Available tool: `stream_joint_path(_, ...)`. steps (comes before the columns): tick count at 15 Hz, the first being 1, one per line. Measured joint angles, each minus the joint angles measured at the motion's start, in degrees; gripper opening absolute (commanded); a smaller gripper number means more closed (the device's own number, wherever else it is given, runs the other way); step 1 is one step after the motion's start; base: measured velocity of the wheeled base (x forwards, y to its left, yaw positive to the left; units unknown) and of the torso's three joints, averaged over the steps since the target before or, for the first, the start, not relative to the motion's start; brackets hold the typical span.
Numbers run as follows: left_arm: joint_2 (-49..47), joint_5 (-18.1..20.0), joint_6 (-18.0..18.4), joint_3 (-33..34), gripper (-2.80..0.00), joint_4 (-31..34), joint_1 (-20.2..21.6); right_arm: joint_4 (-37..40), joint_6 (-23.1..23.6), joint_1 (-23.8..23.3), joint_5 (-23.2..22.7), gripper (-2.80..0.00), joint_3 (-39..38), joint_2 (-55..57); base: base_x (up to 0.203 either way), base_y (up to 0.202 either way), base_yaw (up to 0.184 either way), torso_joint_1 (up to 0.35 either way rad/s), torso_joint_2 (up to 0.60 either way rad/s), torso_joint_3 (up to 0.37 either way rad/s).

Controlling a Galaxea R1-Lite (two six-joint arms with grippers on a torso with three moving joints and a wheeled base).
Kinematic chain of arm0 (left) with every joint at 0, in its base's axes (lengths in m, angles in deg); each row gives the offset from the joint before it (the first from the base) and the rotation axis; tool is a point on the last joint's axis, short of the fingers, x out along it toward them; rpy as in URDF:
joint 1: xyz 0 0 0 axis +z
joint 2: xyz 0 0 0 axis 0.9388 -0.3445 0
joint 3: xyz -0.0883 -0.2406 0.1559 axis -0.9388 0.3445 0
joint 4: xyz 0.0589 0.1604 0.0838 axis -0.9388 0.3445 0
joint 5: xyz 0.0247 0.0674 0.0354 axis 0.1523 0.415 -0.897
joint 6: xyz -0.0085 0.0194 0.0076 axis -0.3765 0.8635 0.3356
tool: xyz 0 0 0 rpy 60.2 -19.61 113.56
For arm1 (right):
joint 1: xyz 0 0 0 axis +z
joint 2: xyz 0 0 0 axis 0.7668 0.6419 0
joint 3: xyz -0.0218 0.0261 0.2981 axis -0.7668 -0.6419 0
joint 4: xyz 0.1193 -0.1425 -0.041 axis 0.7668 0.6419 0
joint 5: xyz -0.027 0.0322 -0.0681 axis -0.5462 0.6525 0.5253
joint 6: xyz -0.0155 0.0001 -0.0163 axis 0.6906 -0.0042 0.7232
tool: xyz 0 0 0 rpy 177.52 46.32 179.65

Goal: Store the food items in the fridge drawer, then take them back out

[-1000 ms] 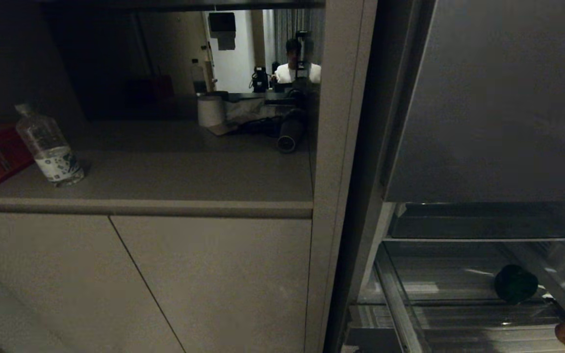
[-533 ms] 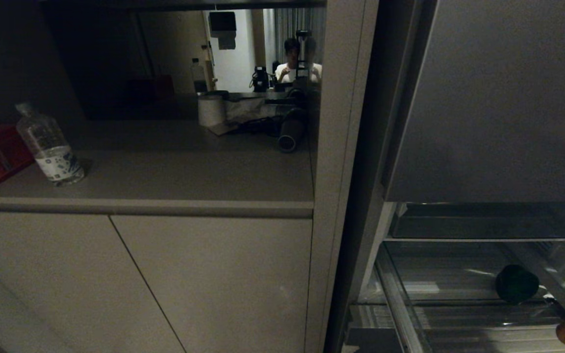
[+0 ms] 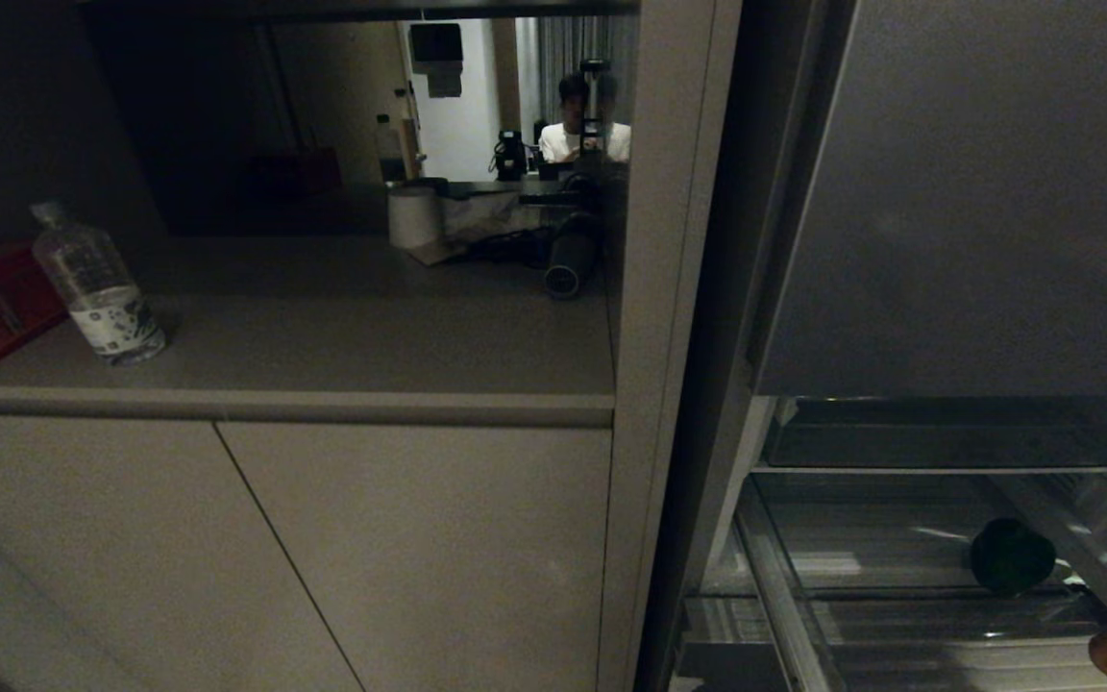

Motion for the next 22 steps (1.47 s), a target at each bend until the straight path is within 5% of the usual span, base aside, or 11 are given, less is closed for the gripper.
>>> stream_joint_path(6, 0.0, 0.0, 0.0, 0.0, -2.8, 0.0, -0.02, -5.15, -4.09, -1.95, 2.35, -2.8, 6.0, 29.79, 0.0, 0.0, 0.0, 0.0, 0.0, 0.0)
stream_joint_path(7, 0.0, 0.0, 0.0, 0.0, -2.8, 0.0, -0.02, -8.7, -4.24, -2.86, 2.76, 0.0, 5.96, 34.15, 0.0, 0.0, 0.0, 0.0, 0.0, 0.0)
stream_joint_path(10, 0.0, 0.0, 0.0, 0.0, -2.8, 0.0, 0.02, -16.52, -3.13, -6.5, 2.9, 0.0, 5.34, 44.17, 0.0, 0.0, 0.0, 0.0, 0.0, 0.0)
stream_joint_path(22, 0.0, 0.0, 0.0, 0.0, -2.8, 0.0, 0.0, -17.17, 5.48, -14.22, -2.65, 0.0, 14.06, 63.69, 0.0, 0.0, 0.0, 0.0, 0.0, 0.0)
